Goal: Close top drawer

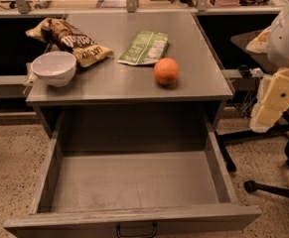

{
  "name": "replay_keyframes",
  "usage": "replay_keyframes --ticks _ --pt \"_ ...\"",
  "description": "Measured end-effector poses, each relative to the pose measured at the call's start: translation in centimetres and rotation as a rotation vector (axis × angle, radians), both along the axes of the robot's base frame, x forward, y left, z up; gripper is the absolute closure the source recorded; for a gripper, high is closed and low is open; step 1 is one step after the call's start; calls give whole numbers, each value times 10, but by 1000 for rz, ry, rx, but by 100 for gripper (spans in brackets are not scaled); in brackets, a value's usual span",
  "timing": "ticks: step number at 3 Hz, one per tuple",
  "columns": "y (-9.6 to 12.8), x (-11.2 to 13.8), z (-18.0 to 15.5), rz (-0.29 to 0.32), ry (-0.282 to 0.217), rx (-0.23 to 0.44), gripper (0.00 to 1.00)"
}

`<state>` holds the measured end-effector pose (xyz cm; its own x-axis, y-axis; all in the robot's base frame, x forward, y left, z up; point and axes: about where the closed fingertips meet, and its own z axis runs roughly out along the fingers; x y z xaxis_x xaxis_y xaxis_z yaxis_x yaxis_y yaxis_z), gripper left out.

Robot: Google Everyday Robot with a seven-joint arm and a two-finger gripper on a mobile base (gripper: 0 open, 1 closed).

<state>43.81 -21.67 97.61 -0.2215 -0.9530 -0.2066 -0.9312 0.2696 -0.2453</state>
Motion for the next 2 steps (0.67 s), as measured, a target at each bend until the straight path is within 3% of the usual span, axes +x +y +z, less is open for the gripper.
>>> replay_keyframes --ticks 1,2 --pt "0 0 0 0 0 0 0" --pt "2 4 -19 17 31 -6 0"
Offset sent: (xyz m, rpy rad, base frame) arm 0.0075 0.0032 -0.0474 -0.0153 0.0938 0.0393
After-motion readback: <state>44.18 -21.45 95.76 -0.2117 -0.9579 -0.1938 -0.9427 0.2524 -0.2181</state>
